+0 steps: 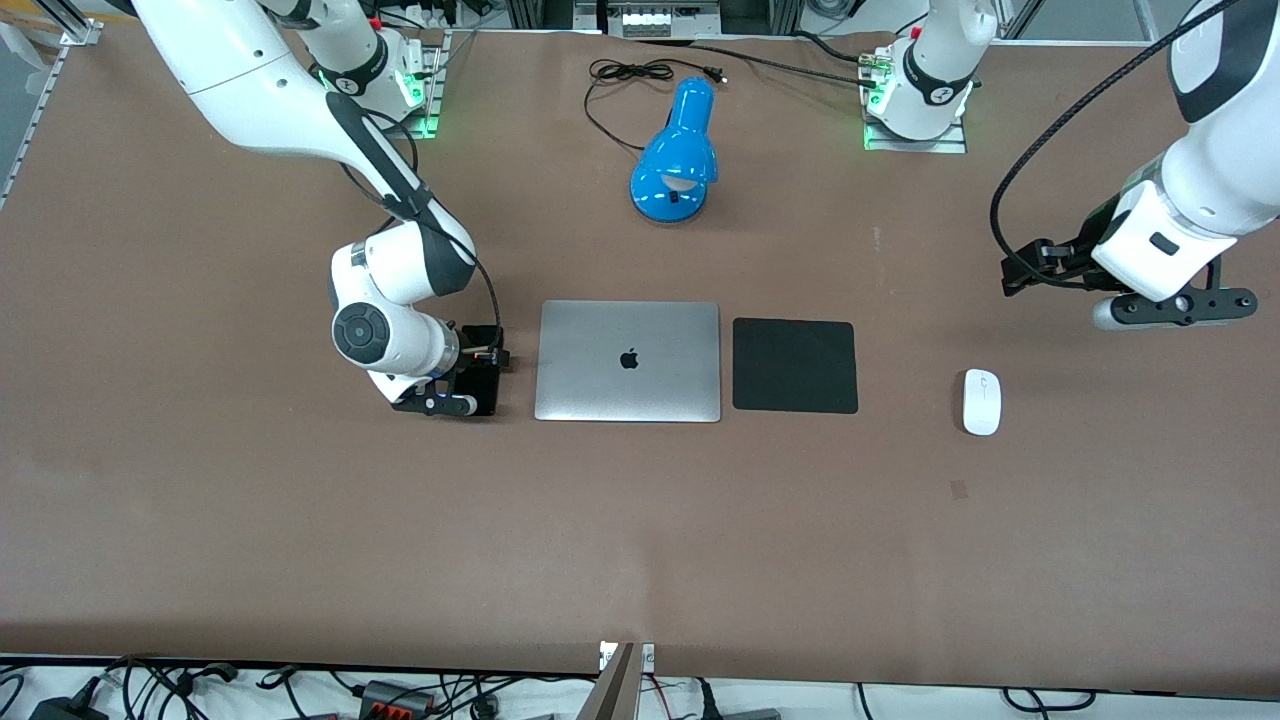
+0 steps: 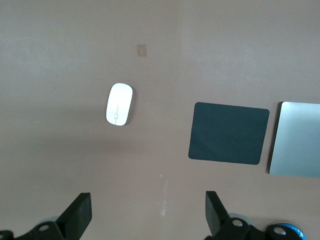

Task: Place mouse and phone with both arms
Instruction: 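Open the right gripper releasing the phone while the left gripper reaches out, then grasp the white mouse with the left gripper while the right gripper withdraws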

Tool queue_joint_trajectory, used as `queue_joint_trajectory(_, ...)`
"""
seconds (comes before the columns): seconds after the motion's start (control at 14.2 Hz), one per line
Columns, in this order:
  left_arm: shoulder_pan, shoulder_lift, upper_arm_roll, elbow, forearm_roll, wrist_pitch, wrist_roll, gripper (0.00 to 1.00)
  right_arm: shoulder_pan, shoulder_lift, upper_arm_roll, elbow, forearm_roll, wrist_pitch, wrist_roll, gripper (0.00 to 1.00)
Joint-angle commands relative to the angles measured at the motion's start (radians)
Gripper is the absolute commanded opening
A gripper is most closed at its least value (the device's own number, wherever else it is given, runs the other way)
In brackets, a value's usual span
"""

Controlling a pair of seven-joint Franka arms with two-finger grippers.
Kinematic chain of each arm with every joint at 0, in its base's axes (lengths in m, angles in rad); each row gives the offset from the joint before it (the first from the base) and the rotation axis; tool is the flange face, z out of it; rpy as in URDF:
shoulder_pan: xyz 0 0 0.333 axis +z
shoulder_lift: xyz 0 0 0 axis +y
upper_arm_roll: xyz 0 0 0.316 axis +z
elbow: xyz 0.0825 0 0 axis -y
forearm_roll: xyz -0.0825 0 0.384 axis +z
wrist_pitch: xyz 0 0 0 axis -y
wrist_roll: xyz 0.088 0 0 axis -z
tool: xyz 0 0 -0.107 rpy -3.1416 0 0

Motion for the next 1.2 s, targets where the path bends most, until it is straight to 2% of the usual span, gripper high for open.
queue_joint_trajectory(0.0, 0.011, 0.039, -0.002, 0.016, 0.018, -0.022, 0.001, 1.0, 0.011, 0.005, 0.003, 0.026, 0.022, 0.03, 0.004, 1.0)
queue_joint_trajectory(0.35, 0.062, 0.126, 0.013, 0.013, 0.02, -0.045, 0.039, 1.0, -0.074, -0.182, -0.002, 0.083, 0.022, -0.126, -0.01, 1.0)
queue_joint_trajectory(0.49, 0.1, 0.19, 0.013, 0.008, 0.018, -0.041, 0.14, 1.0, -0.13, -0.248, -0.002, 0.086, 0.022, -0.221, -0.009, 1.0)
queue_joint_trajectory(0.63, 0.12, 0.27, 0.013, 0.002, 0.018, -0.025, 0.153, 1.0, -0.156, -0.319, -0.002, 0.088, 0.022, -0.301, -0.015, 1.0)
queue_joint_trajectory(0.98, 0.132, 0.439, 0.013, -0.019, 0.023, 0.258, 0.208, 1.0, -0.219, -0.514, -0.006, 0.086, 0.022, -0.568, -0.022, 1.0)
queue_joint_trajectory(1.13, 0.134, 0.458, 0.015, -0.091, 0.035, 0.435, 0.263, 1.0, -0.251, -0.595, -0.011, 0.071, 0.021, -0.677, -0.048, 1.0)
